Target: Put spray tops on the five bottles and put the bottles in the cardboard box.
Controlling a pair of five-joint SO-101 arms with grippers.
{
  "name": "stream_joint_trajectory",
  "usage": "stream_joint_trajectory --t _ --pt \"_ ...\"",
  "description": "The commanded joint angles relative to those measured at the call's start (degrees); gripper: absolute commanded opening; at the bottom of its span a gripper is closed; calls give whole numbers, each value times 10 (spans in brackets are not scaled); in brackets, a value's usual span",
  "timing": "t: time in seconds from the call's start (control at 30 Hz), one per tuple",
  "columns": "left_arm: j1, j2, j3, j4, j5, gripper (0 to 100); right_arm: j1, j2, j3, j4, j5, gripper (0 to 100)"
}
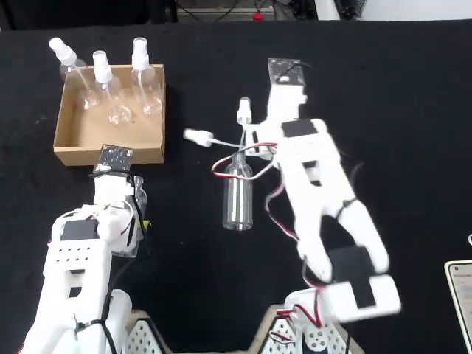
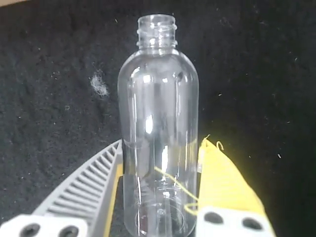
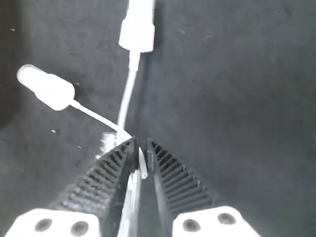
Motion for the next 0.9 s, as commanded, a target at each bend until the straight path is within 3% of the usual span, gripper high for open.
stream_joint_trajectory --t 0.0,0.43,0.87 --pt "-3 -11 -6 -8 2 206 43 -87 22 13 6 11" --pt "-2 -11 -4 -10 2 206 105 -360 125 154 84 11" --pt "-2 -11 -4 -10 2 206 185 -568 152 155 114 11"
